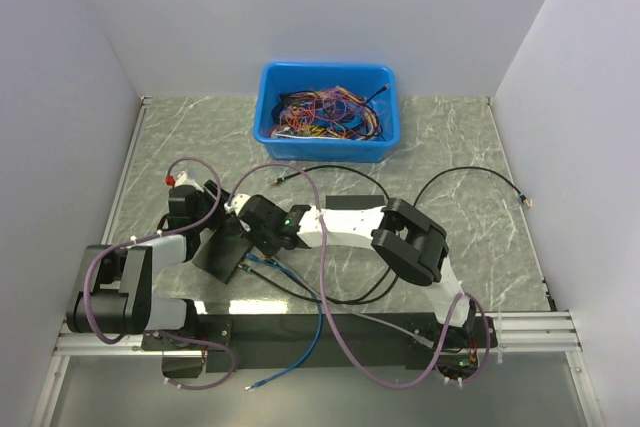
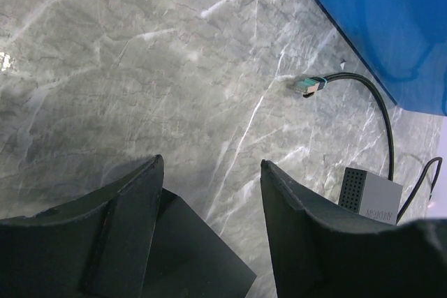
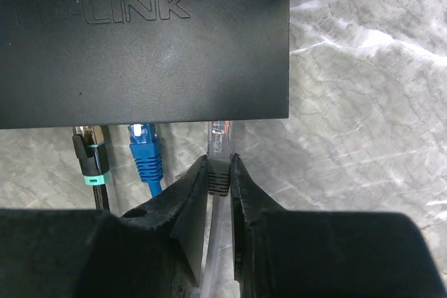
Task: Insert the plug into the switch port
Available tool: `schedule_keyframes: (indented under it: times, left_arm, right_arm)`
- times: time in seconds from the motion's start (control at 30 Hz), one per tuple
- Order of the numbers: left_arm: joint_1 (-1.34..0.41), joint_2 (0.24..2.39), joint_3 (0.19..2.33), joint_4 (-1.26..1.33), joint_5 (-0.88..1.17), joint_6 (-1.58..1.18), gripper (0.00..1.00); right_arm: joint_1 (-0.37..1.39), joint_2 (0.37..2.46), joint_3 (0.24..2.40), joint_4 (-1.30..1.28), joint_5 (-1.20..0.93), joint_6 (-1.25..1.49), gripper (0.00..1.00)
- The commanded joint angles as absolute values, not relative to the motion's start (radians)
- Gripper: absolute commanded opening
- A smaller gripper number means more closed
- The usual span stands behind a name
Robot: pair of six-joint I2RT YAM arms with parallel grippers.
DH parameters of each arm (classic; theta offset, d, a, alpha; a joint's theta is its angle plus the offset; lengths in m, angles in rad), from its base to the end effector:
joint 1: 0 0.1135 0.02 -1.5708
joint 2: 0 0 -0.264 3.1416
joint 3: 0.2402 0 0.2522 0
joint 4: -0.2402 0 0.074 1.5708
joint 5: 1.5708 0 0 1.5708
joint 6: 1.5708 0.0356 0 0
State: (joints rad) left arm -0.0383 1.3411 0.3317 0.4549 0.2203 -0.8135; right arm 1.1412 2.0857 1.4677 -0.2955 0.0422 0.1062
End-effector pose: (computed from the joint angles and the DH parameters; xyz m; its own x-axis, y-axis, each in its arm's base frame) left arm 0.2331 -0.0167 0.1379 -0.5235 -0.6896 -0.5004 -0.2291 0.6796 -0.6968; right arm 0.1894 0.4097 0.1635 -0.4230 -0.6691 -0.6111 -0.8576 0.5134 0.0315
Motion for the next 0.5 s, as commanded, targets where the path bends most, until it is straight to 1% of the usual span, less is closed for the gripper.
schedule_keyframes:
  times: [0.0, 0.17, 0.47]
  left_arm:
    - [-0.044, 1.335, 0.367, 0.434, 0.232, -0.813, 0.63]
    - [-0.044, 1.327, 0.368, 0.419, 0.219, -0.818, 0.63]
    - [-0.044, 1.327, 0.361, 0.436, 0.242, -0.807, 0.63]
  right_arm:
    - [1.154, 2.071, 1.474, -0.281, 0.069, 0.095, 0.00]
    - [1.152, 2.057, 1.451, -0.281, 0.100, 0.089, 0.00]
    - [1.147, 2.098, 1.522, -0.307, 0.112, 0.074, 0.00]
